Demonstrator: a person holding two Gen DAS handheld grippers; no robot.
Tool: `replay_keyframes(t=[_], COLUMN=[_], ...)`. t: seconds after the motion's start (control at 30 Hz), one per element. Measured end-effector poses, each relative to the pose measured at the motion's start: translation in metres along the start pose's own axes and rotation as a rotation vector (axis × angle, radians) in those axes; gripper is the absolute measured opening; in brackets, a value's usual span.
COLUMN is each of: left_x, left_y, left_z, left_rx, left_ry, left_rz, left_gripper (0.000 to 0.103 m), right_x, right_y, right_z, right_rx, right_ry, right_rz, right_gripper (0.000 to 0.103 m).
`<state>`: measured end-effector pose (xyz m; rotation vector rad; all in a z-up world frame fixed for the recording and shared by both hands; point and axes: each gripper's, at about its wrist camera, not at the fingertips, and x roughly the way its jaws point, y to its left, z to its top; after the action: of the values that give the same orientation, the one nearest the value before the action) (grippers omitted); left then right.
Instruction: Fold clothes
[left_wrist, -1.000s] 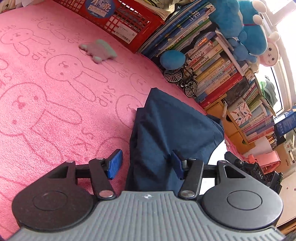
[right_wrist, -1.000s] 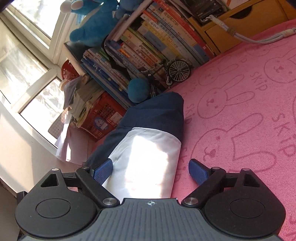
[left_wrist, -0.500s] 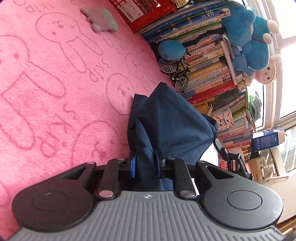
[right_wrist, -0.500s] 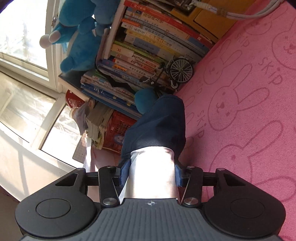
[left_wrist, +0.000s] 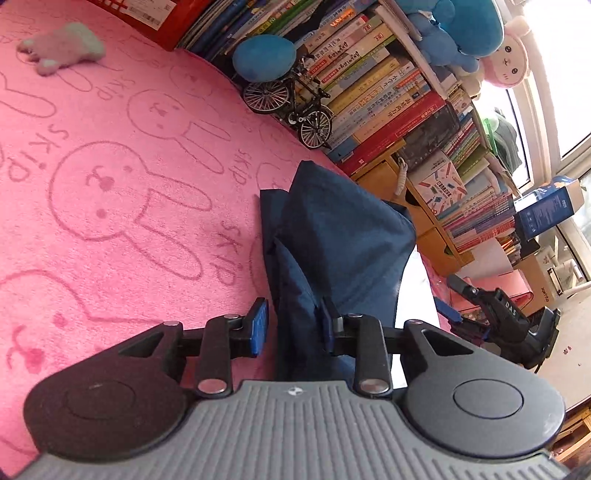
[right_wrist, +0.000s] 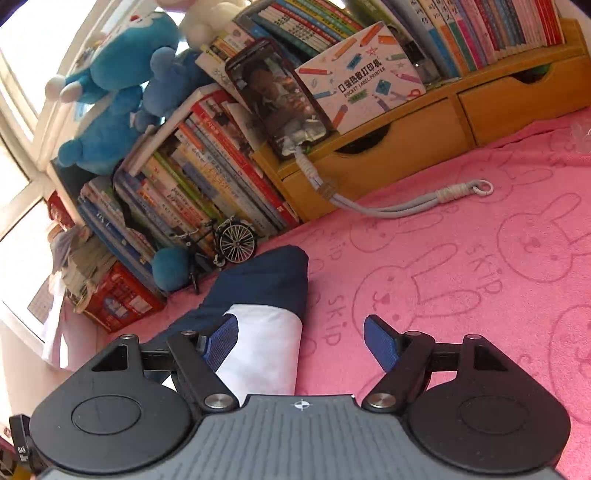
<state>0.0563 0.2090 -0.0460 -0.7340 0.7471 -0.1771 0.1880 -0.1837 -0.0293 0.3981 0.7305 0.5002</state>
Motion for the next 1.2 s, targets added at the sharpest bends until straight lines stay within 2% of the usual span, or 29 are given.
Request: replay_keyframes(t=[0.07,0.1,0.17,0.2,0.23,0.27,0.33,0.4,0.5,0.53,0.6,0.67,0.73,0.77,0.8,0.87,0.97,1.0,1.1,1.13,1.17,1.2], left_x=[-0.017,-0.023,-0.033,-0.033,-0.026,-0.009,0.028,0.073,0.140,0.152,0.170,0.189,0.203,0.206,0.208,0.212,0.213,0.211,0.197,0.192,0.188,0.188], left_y=[-0.009,-0.018,-0.039,-0.049,-0.058,-0.069,-0.090,-0.112,-0.137,-0.145,-0.161,-0.177,-0.188,-0.190,-0.189,-0.185,-0.169,-0.164,-0.152,-0.152,-0.154,-0.155], left_z=[0.006,0.013,0.032,0.043,0.056,0.066,0.085,0.095,0.094,0.092,0.089,0.085,0.083,0.083,0.085,0.089,0.101,0.106,0.110,0.109,0.106,0.103], left_rx=[0.057,0.088,0.148,0.136,0.097,0.052,-0.039,-0.069,-0.074,-0.040,0.042,0.124,0.180,0.190,0.191,0.164,0.068,0.029,-0.087,-0.079,-0.050,-0.041], left_ry=[-0.067,-0.098,-0.157,-0.156,-0.132,-0.090,0.004,0.074,0.169,0.182,0.190,0.199,0.209,0.206,0.191,0.157,0.082,0.069,0.113,0.142,0.172,0.189], left_rz=[0.106,0.119,0.119,0.075,0.005,-0.050,-0.146,-0.143,-0.097,-0.073,-0.026,0.021,0.049,0.057,0.068,0.073,0.044,0.034,-0.017,-0.019,-0.007,0.001], left_gripper=[0.033,0.032,0.033,0.037,0.041,0.051,0.053,0.053,0.052,0.049,0.034,0.027,0.026,0.016,0.007,0.004,0.000,0.000,0.001,0.002,0.012,0.030], right_x=[-0.015,-0.022,-0.031,-0.032,-0.033,-0.033,-0.031,-0.023,-0.004,0.000,-0.002,-0.005,-0.005,-0.004,-0.003,-0.003,-0.007,-0.008,-0.011,-0.011,-0.012,-0.011], right_y=[0.005,0.010,0.028,0.035,0.041,0.048,0.065,0.080,0.094,0.097,0.100,0.103,0.108,0.111,0.113,0.115,0.116,0.118,0.123,0.123,0.123,0.123], right_z=[-0.014,-0.021,-0.037,-0.043,-0.046,-0.049,-0.052,-0.052,-0.053,-0.055,-0.062,-0.071,-0.078,-0.081,-0.083,-0.086,-0.089,-0.092,-0.098,-0.098,-0.098,-0.098], right_rx=[-0.075,-0.119,-0.226,-0.258,-0.276,-0.299,-0.385,-0.474,-0.555,-0.572,-0.622,-0.672,-0.706,-0.717,-0.724,-0.726,-0.741,-0.751,-0.776,-0.775,-0.772,-0.768], right_ry=[0.005,0.007,0.006,0.000,-0.010,-0.024,-0.061,-0.074,-0.053,-0.044,-0.046,-0.048,-0.042,-0.037,-0.032,-0.020,0.002,0.008,0.002,-0.001,-0.002,-0.002], right_rz=[0.007,0.016,0.054,0.075,0.087,0.096,0.085,0.047,0.000,-0.006,-0.004,0.009,0.029,0.037,0.046,0.071,0.108,0.116,0.125,0.126,0.128,0.129], right_gripper=[0.076,0.076,0.076,0.076,0.076,0.076,0.077,0.076,0.070,0.070,0.070,0.070,0.070,0.070,0.070,0.070,0.070,0.070,0.070,0.071,0.072,0.073])
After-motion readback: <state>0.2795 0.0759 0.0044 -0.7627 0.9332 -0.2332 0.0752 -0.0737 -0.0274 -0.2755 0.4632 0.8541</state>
